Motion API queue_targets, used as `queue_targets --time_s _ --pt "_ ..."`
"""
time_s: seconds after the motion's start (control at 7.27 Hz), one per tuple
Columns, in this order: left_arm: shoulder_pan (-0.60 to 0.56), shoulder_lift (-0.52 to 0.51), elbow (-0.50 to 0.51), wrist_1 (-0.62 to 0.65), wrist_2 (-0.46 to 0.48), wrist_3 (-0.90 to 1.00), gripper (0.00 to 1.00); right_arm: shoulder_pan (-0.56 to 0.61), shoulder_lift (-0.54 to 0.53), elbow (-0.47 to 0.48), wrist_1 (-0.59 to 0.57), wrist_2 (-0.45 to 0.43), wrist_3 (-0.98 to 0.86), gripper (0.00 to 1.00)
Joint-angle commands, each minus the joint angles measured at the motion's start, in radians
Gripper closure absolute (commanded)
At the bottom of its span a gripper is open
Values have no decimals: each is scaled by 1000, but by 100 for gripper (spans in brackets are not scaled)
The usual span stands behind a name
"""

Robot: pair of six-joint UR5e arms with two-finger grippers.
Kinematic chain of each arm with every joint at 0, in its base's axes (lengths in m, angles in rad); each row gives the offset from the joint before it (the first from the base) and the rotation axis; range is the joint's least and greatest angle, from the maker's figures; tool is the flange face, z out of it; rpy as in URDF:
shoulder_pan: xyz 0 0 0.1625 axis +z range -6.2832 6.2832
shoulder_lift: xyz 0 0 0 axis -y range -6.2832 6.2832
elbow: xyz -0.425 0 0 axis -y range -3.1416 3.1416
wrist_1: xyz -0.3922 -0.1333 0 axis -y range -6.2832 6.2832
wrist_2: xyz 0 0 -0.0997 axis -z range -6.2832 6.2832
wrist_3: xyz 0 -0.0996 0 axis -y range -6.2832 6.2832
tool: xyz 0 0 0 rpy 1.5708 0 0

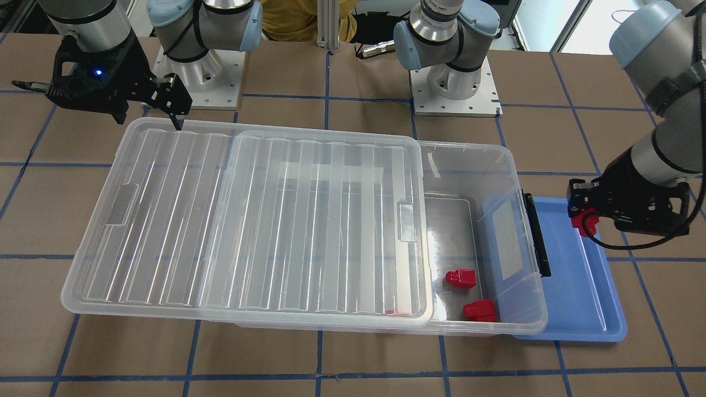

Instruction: Place red block in blue tray from box

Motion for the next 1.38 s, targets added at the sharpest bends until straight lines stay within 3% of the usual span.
queue_targets --time_s 0.0,0.28,0.41,0.55,0.69,0.83,0.96,1.1,1.24 --pt "90 -92 -75 164 -37 160 100 -1 6 0 -2 0 5 0" --pt "99 -138 -184 383 -40 171 100 -19 23 1 -20 -5 -7 0" --pt "100 -158 -195 389 -40 170 100 -38 63 10 -21 0 -8 0" --pt "100 -183 -195 389 -38 168 87 -67 72 12 -23 -6 -24 0" --pt "100 -200 -194 390 -37 165 61 -108 78 15 -85 -37 -59 0" --pt "100 -203 -185 390 -37 156 23 -160 106 19 -101 -36 -117 0" --pt "98 -188 -178 389 -38 155 7 -205 135 20 -116 -31 -186 0" --pt "95 -169 -177 383 -40 147 0 -220 150 21 -226 -39 -220 0" --pt "89 -133 -169 375 -38 106 0 -234 166 24 -244 -49 -288 0"
